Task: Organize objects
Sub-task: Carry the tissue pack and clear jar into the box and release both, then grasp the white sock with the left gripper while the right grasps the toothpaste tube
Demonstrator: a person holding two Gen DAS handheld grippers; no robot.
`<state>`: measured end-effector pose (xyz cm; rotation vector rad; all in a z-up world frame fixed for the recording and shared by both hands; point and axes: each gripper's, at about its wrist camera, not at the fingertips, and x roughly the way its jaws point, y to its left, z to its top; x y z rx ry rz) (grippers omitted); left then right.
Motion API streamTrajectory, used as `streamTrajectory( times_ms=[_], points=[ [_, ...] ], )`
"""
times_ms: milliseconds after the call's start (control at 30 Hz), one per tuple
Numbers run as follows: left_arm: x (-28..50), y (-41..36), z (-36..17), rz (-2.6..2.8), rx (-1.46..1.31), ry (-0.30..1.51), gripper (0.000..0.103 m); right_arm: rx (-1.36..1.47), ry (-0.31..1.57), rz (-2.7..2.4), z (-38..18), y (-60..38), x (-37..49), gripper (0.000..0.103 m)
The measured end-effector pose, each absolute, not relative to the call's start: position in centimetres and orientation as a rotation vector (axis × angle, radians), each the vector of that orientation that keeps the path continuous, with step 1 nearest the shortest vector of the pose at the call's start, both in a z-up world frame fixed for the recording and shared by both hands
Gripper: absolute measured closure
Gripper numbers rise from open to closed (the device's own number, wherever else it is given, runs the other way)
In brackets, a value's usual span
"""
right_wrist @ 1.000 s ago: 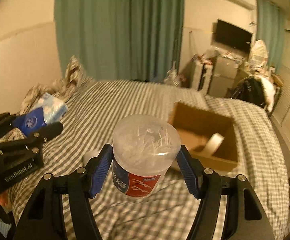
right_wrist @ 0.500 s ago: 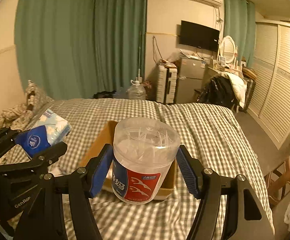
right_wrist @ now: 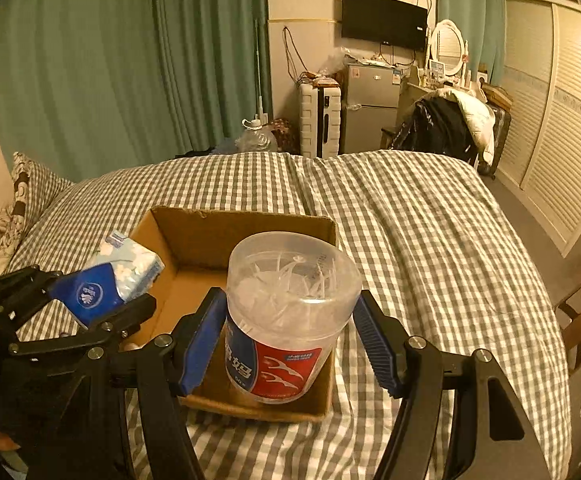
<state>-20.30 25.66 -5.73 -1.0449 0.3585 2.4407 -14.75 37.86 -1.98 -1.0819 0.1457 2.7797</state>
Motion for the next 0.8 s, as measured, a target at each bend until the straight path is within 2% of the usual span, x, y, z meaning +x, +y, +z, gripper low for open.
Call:
streamTrajectory(
  times_ms=[67,100,133,167,200,400,800],
  points=[
    [-20.3,25.7,-6.0,2.450,-1.056,0.359,0.030,-1.061,0.148,2.793,-1.8,37.7,-15.2,0.038],
    [-20.2,25.4,-6.0,2.466,-1.055,0.357,0.014,-1.045,0.150,2.801,-1.6,37.6,-15.2,0.036],
    [-20.2,25.1,-5.9,2.485,-1.049,0.355,0.004,-1.039,0.151,2.801,-1.5,37.5,-15.3,0.028],
    [-20.0,24.7,-5.7,2.500,-1.039,0.352,0.003,-1.027,0.150,2.797,-1.2,37.3,-15.2,0.022],
    [-19.7,24.3,-5.4,2.509,-1.031,0.351,0.003,-1.011,0.146,2.791,-0.9,37.2,-15.1,0.021],
    [-18.0,21.3,-3.1,2.568,-1.033,0.381,0.003,-0.978,0.116,2.801,1.8,35.5,-13.0,0.021],
    [-10.4,8.0,2.0,2.772,-1.029,0.241,0.000,-0.913,-0.065,2.949,7.9,26.6,-6.4,0.018]
  ],
)
